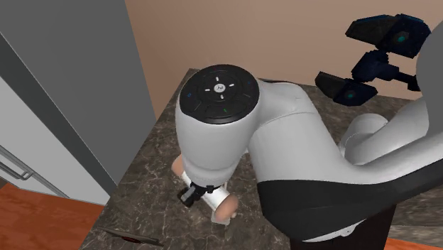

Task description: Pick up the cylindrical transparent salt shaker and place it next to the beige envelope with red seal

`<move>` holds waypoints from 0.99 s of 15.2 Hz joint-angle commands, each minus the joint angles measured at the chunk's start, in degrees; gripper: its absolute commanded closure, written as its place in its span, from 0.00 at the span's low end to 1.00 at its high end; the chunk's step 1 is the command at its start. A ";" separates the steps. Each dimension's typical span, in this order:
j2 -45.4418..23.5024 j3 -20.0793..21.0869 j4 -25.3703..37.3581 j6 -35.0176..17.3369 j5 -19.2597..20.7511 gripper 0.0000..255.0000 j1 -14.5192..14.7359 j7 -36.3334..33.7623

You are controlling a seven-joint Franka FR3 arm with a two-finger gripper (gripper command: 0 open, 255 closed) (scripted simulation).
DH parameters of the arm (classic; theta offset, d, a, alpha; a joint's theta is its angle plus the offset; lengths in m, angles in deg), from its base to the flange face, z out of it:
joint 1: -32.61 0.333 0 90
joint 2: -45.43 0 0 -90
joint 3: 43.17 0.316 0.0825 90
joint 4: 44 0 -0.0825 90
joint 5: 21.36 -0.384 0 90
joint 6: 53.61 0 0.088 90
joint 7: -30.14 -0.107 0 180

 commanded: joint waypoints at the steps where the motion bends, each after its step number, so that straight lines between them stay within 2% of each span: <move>1: -3.71 3.56 3.73 0.91 2.09 1.00 -1.00 -4.24; 5: -13.93 11.32 11.78 3.21 9.93 1.00 -3.21 -14.31; 7: -21.01 14.59 16.39 5.36 16.15 1.00 -2.91 -20.62; 8: -24.94 15.56 18.86 6.79 19.62 1.00 -1.86 -23.87; 11: -35.48 14.55 26.82 11.67 28.26 1.00 5.23 -31.59; 15: -46.04 10.33 38.56 17.91 35.21 1.00 16.80 -37.09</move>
